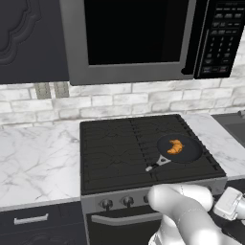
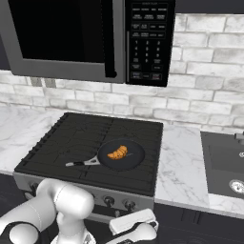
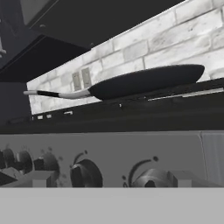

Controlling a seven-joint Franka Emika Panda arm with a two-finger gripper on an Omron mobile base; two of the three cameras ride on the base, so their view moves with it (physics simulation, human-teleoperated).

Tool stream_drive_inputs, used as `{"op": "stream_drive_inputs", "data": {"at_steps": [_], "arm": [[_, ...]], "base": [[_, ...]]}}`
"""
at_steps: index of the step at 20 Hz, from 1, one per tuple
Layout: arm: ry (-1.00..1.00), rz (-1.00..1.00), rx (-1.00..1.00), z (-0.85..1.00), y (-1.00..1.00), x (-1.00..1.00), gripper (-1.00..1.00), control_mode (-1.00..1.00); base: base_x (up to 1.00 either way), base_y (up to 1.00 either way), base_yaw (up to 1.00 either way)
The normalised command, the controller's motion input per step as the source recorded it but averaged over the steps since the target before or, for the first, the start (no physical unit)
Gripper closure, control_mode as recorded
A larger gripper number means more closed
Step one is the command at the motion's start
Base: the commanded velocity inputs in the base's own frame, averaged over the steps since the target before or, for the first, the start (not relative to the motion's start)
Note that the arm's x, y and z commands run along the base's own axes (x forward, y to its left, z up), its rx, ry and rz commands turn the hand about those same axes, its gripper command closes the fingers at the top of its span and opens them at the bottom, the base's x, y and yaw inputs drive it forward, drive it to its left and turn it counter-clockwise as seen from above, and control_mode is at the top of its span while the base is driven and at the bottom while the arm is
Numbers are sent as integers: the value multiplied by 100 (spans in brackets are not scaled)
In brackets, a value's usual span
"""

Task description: Pick the croissant and place it on the pan. Then turn on the stove to warm the croissant.

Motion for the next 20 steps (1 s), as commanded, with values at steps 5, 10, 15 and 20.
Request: {"op": "stream_drive_inputs", "data": {"at_steps": [5,10,15,20], "arm": [[0,-3,2,0,0,0,-100,-100],[0,-6,4,0,0,4,-100,-100],[0,-10,4,0,0,6,-100,-100],[0,-10,3,-1,0,7,-100,-100]], "base": [[0,0,0],[0,0,0],[0,0,0],[0,0,0]]}}
